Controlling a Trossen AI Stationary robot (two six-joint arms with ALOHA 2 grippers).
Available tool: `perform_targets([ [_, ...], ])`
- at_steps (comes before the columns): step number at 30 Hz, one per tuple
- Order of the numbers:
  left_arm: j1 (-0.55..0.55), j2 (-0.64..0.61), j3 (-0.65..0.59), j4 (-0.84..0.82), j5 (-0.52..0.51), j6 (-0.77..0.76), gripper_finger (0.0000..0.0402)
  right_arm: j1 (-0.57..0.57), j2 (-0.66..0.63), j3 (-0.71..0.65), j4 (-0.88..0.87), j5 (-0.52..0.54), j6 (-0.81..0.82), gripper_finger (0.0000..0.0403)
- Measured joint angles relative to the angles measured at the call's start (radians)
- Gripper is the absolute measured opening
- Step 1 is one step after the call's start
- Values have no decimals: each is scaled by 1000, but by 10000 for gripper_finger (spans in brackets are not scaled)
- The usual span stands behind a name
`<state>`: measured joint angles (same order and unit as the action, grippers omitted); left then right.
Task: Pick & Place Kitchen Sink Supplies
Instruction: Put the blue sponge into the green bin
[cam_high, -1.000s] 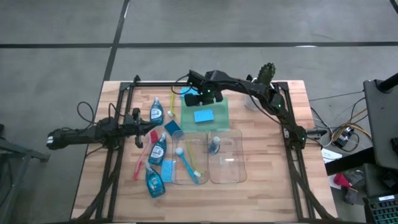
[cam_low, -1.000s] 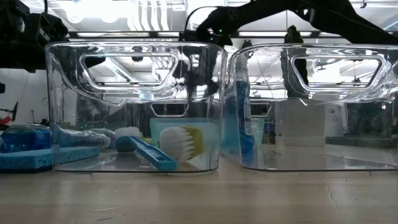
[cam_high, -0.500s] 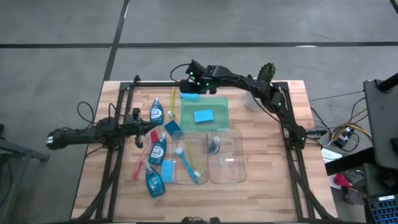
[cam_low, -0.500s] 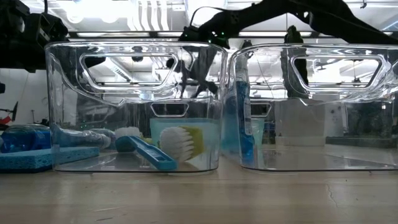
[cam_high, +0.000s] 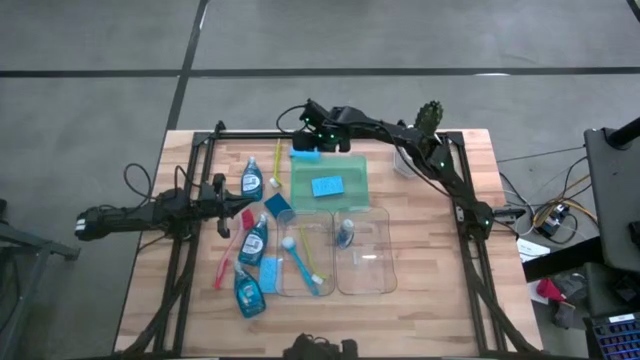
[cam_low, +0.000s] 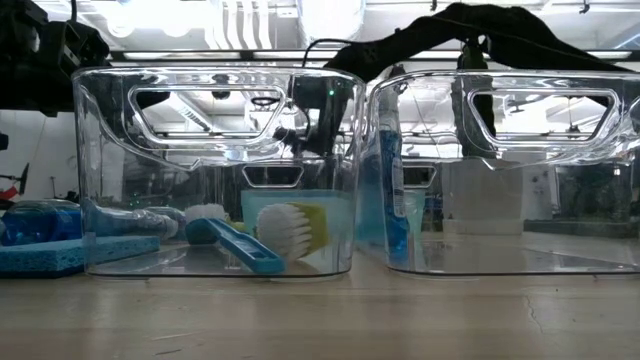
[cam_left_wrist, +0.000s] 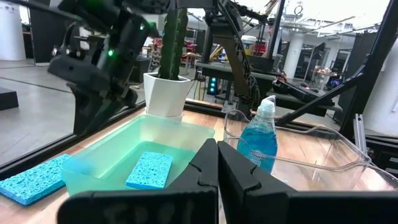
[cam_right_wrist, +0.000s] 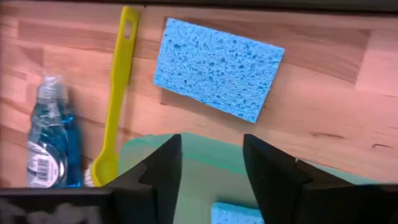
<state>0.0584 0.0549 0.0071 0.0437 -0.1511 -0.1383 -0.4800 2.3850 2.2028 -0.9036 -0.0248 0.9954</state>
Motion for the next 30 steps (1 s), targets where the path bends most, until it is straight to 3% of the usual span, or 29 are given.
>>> perform_targets([
  [15,0,0,0,0,0,0,0,-33,13,-61,-1,14,-6,268],
  [30,0,0,0,0,0,0,0,-48,13,-132,80,-24,-12,287],
])
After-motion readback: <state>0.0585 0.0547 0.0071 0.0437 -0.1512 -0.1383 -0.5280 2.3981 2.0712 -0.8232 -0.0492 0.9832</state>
